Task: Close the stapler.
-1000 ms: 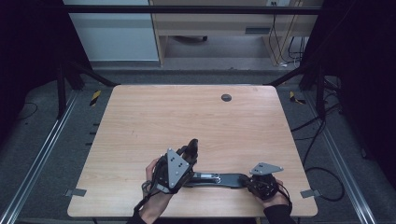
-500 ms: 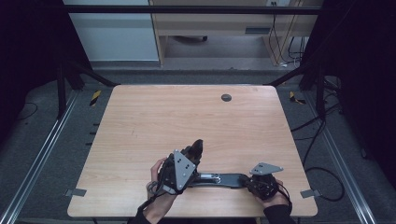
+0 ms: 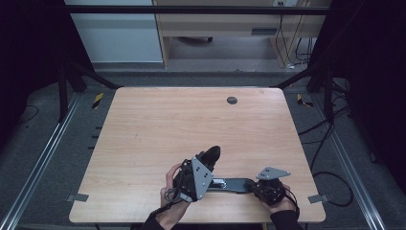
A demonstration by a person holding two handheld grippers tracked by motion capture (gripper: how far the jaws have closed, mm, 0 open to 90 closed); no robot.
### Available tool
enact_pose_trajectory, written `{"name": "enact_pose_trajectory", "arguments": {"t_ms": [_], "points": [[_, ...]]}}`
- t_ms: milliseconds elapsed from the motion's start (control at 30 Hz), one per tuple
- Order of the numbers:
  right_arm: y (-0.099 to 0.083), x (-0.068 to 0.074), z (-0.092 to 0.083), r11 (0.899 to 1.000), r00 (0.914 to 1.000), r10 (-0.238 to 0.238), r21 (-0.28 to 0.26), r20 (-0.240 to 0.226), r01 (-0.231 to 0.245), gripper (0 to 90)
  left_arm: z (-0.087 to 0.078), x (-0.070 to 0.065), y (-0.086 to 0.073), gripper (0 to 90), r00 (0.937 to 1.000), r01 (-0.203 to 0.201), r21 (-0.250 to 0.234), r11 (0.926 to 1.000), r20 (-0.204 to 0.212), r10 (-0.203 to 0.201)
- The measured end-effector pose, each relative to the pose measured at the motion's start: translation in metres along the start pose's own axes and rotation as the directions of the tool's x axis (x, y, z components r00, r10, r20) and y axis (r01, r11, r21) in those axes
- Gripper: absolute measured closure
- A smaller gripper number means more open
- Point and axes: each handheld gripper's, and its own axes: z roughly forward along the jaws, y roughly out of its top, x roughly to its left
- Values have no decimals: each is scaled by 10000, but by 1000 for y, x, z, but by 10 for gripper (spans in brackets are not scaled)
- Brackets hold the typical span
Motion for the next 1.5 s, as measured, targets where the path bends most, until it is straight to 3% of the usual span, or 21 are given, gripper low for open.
{"name": "enact_pose_trajectory", "arguments": {"t_ms": [633,1500], "points": [[0,0,0,10000,10000,28,3,-26,-28,900,7,-14,2,558,9989,-462,67,9989,-112,463],[0,-1,0,10000,10000,45,10,-34,-45,900,27,-43,0,531,9909,-1340,325,9904,-52,1342]]}}
